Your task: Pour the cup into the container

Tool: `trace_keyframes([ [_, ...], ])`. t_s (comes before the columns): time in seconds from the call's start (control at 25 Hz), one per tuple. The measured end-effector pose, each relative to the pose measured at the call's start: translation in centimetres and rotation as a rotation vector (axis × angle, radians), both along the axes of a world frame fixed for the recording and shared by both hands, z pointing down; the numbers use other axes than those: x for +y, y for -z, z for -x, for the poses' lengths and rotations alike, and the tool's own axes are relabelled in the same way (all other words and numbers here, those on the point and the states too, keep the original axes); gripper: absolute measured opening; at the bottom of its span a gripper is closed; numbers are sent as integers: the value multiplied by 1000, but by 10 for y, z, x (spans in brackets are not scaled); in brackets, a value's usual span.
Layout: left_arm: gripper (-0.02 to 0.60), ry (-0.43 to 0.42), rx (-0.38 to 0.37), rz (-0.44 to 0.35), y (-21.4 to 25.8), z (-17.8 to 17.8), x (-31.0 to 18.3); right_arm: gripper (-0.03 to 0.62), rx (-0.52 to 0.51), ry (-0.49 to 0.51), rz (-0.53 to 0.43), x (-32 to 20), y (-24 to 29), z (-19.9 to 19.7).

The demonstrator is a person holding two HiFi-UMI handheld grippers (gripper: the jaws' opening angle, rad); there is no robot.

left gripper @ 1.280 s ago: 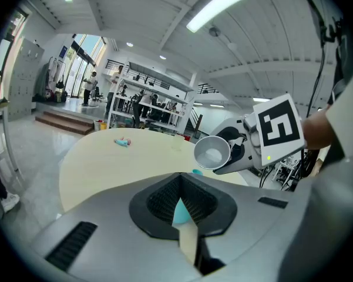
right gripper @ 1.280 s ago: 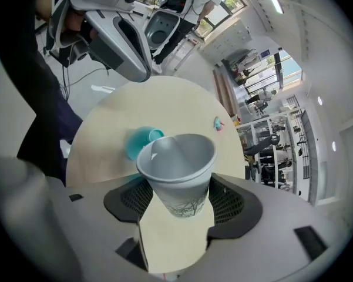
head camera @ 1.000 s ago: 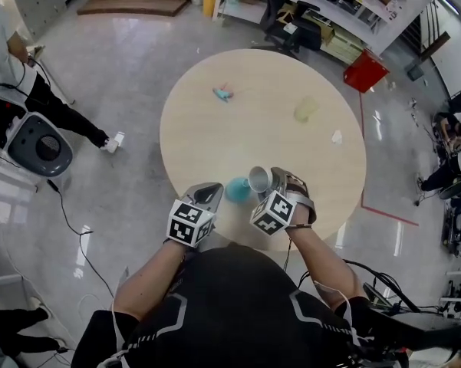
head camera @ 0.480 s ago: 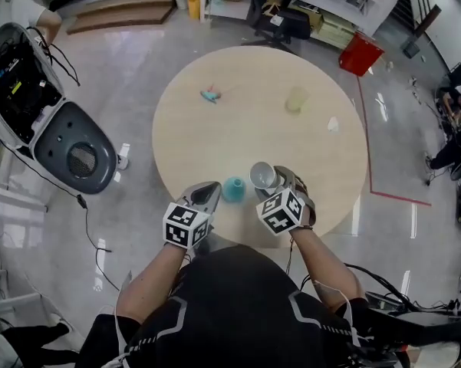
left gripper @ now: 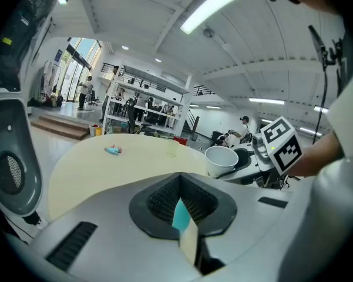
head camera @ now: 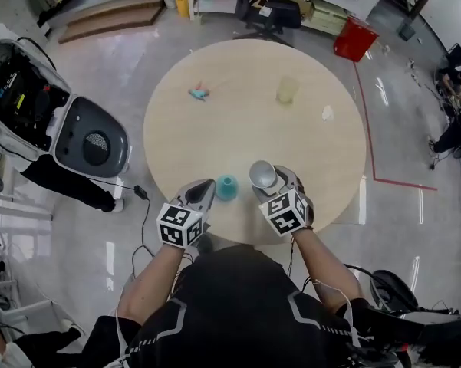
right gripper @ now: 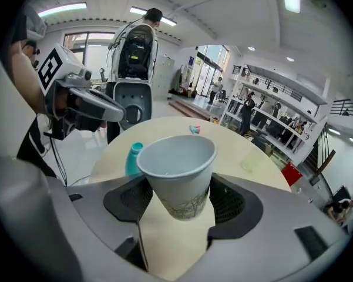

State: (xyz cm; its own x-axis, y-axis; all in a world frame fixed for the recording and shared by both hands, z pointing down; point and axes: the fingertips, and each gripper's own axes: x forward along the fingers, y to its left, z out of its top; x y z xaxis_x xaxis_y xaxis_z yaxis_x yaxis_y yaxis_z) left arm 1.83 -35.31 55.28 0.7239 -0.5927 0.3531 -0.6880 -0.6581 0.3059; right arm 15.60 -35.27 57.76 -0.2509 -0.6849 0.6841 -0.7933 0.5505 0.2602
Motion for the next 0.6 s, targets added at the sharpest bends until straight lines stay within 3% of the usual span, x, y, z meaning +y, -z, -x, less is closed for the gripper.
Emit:
trace_keyframes([
  [0.36, 0, 39, -19, 42, -29, 4, 8, 304, -187, -96, 25, 13, -48, -17],
  [0.6, 0, 77, -55, 98, -42, 8, -6, 304, -242, -110, 44, 11, -71, -18],
])
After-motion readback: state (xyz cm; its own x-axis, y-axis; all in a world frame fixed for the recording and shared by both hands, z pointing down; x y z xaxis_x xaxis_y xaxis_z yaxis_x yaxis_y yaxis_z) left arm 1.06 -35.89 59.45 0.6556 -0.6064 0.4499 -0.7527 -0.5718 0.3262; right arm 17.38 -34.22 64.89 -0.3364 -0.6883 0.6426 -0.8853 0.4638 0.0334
